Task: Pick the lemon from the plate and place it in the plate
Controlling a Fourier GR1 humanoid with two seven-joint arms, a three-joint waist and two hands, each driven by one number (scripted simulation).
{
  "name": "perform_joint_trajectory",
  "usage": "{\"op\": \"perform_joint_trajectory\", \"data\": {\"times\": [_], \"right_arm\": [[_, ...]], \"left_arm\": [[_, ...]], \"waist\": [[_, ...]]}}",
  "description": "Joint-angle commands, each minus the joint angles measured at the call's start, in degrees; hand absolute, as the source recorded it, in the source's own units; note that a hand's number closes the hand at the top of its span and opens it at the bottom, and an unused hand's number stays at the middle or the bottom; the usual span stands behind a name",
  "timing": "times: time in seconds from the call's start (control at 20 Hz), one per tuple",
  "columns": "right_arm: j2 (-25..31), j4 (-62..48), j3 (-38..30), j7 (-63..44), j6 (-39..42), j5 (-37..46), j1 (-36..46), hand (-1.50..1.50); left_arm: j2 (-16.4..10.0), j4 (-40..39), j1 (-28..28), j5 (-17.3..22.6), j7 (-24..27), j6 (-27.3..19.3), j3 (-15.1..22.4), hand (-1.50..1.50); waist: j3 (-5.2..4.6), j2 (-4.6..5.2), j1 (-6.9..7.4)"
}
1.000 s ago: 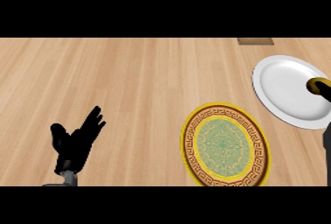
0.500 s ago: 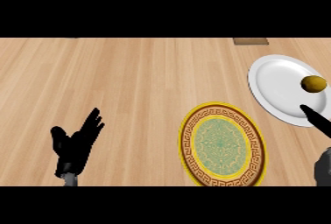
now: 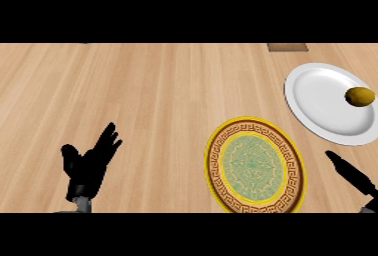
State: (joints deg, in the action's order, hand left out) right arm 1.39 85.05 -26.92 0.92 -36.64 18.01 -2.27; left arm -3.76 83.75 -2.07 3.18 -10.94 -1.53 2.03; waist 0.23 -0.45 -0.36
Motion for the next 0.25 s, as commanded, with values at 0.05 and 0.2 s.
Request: {"op": "perform_joint_trajectory", "data": {"times": [0.05, 0.2], "right_arm": [[-1.33, 9.00, 14.85, -6.40, -8.56, 2.05, -10.44, -1.50], [-1.36, 6.25, 15.42, -3.79, -11.71, 1.14, -10.25, -1.50]], "left_arm": [[-0.34, -0.55, -1.07, 0.18, -1.31, 1.20, 0.37, 0.00], [0.04, -1.97, 0.39, -0.17, -0.87, 0.79, -0.32, 0.00]], "waist": [[-0.26, 0.35, 0.11], [-0.23, 0.43, 0.25]]}}
